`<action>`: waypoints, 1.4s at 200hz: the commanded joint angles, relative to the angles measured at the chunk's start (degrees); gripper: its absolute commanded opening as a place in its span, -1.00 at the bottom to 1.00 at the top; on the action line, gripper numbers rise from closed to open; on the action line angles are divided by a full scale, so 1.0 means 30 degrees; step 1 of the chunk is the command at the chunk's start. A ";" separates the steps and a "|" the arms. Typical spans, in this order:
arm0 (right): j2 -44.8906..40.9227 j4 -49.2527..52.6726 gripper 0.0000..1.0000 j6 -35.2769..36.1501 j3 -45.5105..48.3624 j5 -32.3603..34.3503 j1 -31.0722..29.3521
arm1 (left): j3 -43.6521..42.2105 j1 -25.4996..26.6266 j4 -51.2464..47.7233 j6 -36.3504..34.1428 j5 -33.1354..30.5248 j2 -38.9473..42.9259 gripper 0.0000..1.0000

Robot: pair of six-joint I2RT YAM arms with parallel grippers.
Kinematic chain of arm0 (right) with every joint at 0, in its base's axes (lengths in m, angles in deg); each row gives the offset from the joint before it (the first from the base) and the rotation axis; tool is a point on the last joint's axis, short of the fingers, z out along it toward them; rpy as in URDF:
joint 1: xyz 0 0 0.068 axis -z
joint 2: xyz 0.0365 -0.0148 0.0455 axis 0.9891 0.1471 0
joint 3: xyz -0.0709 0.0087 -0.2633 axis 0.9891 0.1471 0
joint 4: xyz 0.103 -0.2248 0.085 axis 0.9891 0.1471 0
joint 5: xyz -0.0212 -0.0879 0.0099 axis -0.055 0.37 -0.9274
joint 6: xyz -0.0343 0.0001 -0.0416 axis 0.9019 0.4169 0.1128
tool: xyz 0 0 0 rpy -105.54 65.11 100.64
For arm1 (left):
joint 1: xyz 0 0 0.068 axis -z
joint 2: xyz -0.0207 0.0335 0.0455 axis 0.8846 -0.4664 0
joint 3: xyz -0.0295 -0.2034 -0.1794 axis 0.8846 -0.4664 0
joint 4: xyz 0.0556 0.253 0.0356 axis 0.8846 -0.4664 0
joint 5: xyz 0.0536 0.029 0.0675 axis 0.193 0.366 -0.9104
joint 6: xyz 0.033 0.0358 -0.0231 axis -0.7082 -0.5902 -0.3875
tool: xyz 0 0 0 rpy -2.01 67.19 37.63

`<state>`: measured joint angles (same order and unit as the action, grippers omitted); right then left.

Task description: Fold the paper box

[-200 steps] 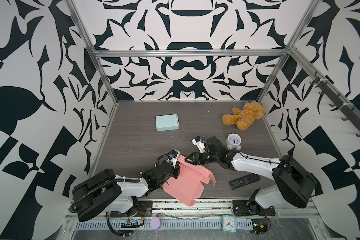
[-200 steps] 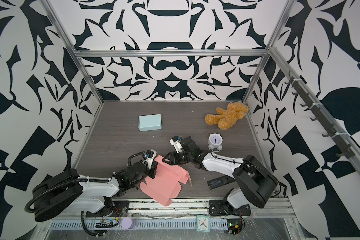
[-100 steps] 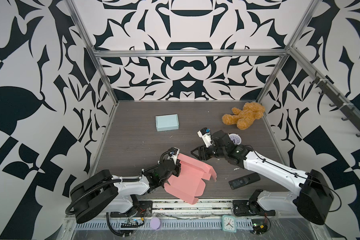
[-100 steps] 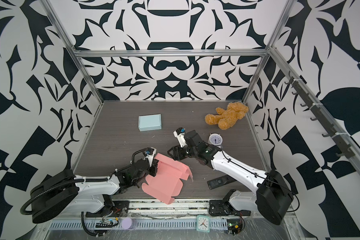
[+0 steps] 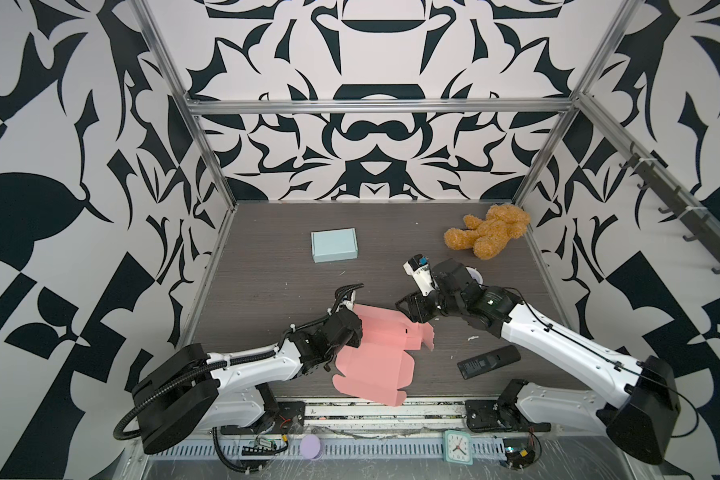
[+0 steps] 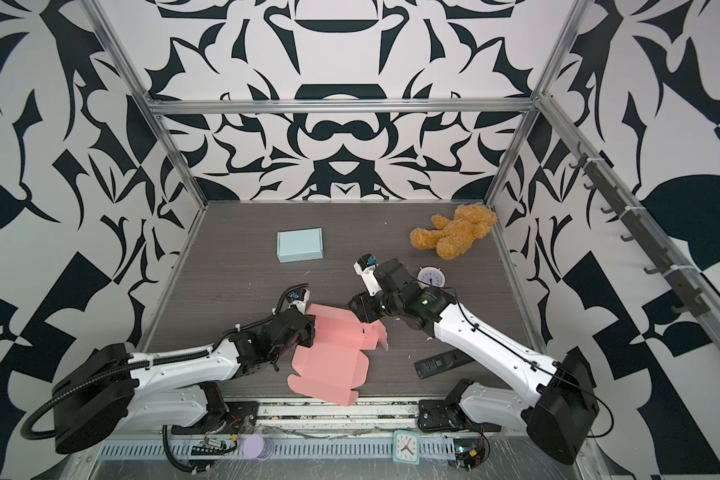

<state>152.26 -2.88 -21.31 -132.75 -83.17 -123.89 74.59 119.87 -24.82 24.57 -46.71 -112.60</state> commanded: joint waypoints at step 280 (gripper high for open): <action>-0.1097 0.2827 -1.00 0.0602 -0.1032 0.3509 -0.3935 | 0.1027 0.0053 -0.6458 0.4412 0.0211 0.2989 -1.00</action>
<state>148.15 7.26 -19.10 -134.41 -76.70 -135.49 75.59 119.87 -43.25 36.17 -46.23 -104.63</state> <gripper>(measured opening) 0.044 0.096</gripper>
